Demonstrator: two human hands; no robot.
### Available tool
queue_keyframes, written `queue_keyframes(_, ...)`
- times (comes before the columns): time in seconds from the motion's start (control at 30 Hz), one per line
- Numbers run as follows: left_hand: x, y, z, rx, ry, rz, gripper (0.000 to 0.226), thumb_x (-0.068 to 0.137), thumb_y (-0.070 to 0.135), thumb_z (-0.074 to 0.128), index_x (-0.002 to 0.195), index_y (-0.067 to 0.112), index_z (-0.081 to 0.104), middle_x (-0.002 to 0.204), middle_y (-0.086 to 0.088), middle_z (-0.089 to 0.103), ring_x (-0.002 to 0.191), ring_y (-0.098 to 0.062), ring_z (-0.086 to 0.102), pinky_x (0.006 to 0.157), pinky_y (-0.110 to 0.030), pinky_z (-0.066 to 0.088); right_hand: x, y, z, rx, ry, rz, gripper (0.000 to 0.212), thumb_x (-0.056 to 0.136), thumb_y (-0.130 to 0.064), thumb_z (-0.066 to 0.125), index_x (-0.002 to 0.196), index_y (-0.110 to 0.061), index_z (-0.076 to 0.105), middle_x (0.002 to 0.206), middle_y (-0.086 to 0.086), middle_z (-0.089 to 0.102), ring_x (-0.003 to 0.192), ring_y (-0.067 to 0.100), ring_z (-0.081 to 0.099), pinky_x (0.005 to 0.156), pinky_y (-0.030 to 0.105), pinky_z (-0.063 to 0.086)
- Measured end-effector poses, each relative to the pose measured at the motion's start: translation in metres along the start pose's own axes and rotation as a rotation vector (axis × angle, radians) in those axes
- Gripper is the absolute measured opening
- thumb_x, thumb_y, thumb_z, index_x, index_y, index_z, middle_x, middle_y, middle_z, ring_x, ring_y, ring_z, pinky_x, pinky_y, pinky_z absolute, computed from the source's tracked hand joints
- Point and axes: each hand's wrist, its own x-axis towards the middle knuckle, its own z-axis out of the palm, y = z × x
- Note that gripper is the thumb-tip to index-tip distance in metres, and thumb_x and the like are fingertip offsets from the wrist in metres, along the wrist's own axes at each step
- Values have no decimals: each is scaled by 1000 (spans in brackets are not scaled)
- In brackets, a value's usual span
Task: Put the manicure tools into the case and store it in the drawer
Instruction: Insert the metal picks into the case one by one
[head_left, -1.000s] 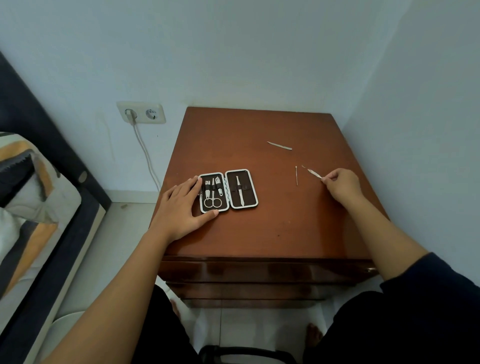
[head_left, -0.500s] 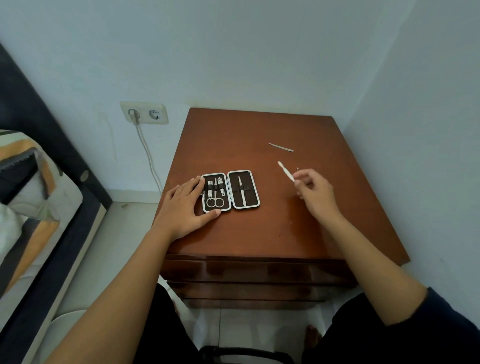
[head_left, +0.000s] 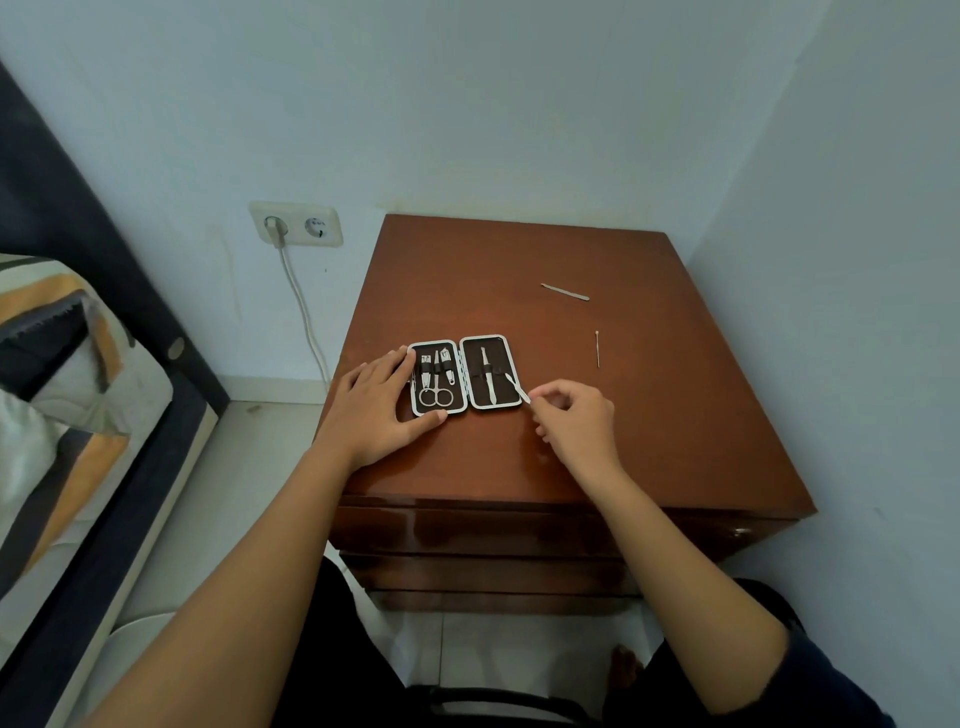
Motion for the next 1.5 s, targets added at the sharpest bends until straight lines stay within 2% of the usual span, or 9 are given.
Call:
queue_keyframes(0.3,0,-1,1,-10,6,0,103,64,81,22,148,22,15,157,0,18,144,-16,14,115,-36,8,4,-2,7,54,-23,93,18,81,-12,56,66,-19,63,54,1,61,40,6,53,46,24,50)
queue_keyframes(0.47,1,-2,2,-2,4,3,103,65,81,21,149,22,14,157,1,17,144,-15,14,115,-36,8,9,3,14,8,-45,11,9,84,-11,59,81,-12,67,61,5,64,38,-1,55,42,13,47)
queue_keyframes(0.6,2,-3,3,-8,8,4,101,66,81,23,149,22,14,157,2,17,143,-15,15,116,-36,9,10,7,15,-127,-35,-165,10,84,-18,62,87,-15,71,66,0,60,56,13,59,63,26,51)
queue_keyframes(0.7,2,-3,3,-4,8,6,102,66,81,22,149,22,15,157,2,17,143,-14,14,115,-36,9,5,11,14,-237,-35,-300,16,84,-19,62,97,-13,70,81,2,55,66,15,53,69,22,41)
queue_keyframes(0.83,1,-3,2,-4,7,4,102,66,81,22,149,22,15,157,2,17,143,-15,14,115,-36,9,-1,16,11,-377,-70,-422,31,88,-24,57,114,-8,65,90,-1,47,83,14,50,73,25,43)
queue_keyframes(1.03,1,-2,2,-7,4,-1,102,66,81,23,149,22,15,157,1,18,143,-16,16,115,-36,9,1,13,12,-552,-159,-454,43,91,-29,51,129,-10,52,101,5,44,99,18,44,81,35,47)
queue_keyframes(1.13,1,-2,1,-20,12,3,101,67,80,23,148,22,16,157,1,19,143,-16,16,115,-36,9,7,8,14,-623,-202,-437,46,92,-33,49,135,-15,45,101,2,38,101,18,42,78,32,45)
queue_keyframes(1.3,1,-1,1,-29,11,4,101,67,80,22,149,22,14,157,2,17,143,-15,14,115,-34,7,13,2,9,-519,-238,-410,49,87,-31,57,133,-16,46,100,-1,34,87,14,42,84,29,43)
queue_keyframes(1.5,1,-4,2,-33,30,13,101,67,81,22,149,22,15,157,3,18,143,-13,15,115,-33,7,81,-2,-11,-439,-12,-305,24,86,-25,57,106,-14,62,100,3,44,95,23,52,86,32,44)
